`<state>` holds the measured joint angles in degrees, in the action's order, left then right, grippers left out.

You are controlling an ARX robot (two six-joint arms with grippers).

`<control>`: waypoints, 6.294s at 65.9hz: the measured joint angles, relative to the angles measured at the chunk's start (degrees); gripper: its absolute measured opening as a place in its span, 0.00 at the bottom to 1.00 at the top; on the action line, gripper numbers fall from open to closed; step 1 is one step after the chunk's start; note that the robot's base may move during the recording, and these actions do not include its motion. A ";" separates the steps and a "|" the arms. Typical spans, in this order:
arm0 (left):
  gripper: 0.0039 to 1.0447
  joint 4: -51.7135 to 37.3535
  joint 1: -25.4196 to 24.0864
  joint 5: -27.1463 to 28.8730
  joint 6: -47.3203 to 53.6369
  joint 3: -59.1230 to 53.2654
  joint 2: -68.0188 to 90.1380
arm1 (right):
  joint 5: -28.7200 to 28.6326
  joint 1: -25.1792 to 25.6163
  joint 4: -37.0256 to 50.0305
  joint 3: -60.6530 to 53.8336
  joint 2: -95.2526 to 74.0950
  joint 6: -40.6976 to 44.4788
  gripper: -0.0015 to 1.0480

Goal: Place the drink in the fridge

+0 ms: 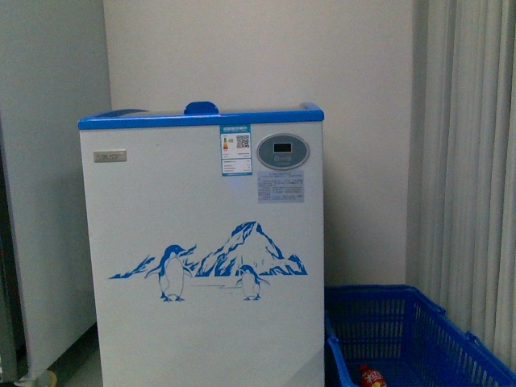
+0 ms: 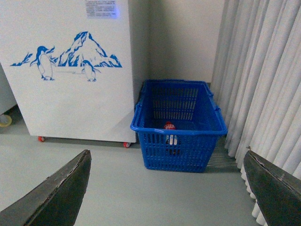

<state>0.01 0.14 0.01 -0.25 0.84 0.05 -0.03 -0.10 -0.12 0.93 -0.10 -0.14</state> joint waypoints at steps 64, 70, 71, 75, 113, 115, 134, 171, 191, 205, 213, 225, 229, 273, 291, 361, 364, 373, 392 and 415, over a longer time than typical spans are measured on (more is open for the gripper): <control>0.92 0.00 0.00 0.00 0.00 0.00 0.00 | 0.00 0.00 0.00 0.00 0.00 0.00 0.93; 0.92 0.00 0.00 0.02 0.00 0.00 0.00 | 0.00 0.00 0.00 0.00 0.00 0.00 0.93; 0.92 0.00 0.00 0.00 0.00 0.00 0.00 | 0.00 0.00 0.00 0.00 0.00 0.00 0.93; 0.92 0.00 0.00 0.00 0.00 0.00 0.00 | 0.00 0.00 0.00 0.00 0.00 0.00 0.93; 0.92 0.00 0.00 0.00 0.00 0.00 0.00 | 0.00 0.00 0.00 0.00 0.00 0.00 0.93; 0.92 0.00 0.00 0.02 0.00 0.00 0.00 | 0.02 0.00 0.00 0.00 0.00 0.00 0.93; 0.92 0.00 0.00 0.00 0.00 0.00 0.00 | 0.00 0.00 0.00 0.00 -0.02 0.00 0.93; 0.92 0.00 0.00 0.02 0.00 0.00 0.00 | 0.00 0.02 0.00 0.00 0.00 0.00 0.93; 0.92 0.00 0.00 0.00 0.00 0.00 0.00 | 0.00 0.02 0.02 0.00 0.00 0.00 0.93; 0.92 0.00 0.00 0.00 0.00 0.00 0.00 | 0.00 0.02 0.02 0.00 0.00 0.00 0.93; 0.92 0.00 0.00 0.02 0.00 0.00 0.09 | 0.15 0.02 0.00 0.00 -0.04 0.00 0.93; 0.92 0.00 0.00 0.02 0.00 0.00 0.09 | 1.66 3.93 -16.11 7.10 -11.37 -6.25 0.93; 0.92 0.00 0.00 -0.02 0.00 0.00 0.11 | -1.49 9.68 -19.58 9.49 -20.20 -6.93 0.93; 0.92 0.00 0.00 0.02 0.00 0.00 0.09 | -4.39 20.26 42.10 30.60 -130.40 10.58 0.93; 0.92 0.00 0.00 0.00 0.00 0.00 0.09 | 1.01 16.74 47.63 41.51 -149.15 11.78 0.93; 0.92 0.00 0.00 0.02 0.00 0.00 0.09 | 2.43 11.47 40.85 67.43 -172.06 9.86 0.93; 0.92 0.00 0.00 0.00 0.00 0.00 0.09 | 2.19 11.23 40.48 67.56 -172.21 9.66 0.91; 0.92 0.00 0.00 0.00 0.00 0.00 0.09 | 1.86 10.71 39.74 67.60 -172.47 8.70 0.73; 0.92 0.00 0.00 0.02 0.00 0.00 0.09 | 1.16 11.06 39.60 64.41 -170.62 8.50 0.44; 0.92 0.00 0.00 0.00 0.00 0.00 0.09 | 0.37 14.32 39.71 52.89 -157.50 7.72 0.36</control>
<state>0.01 0.14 0.01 -0.25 0.84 0.14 0.34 14.22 39.59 53.82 -157.60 7.57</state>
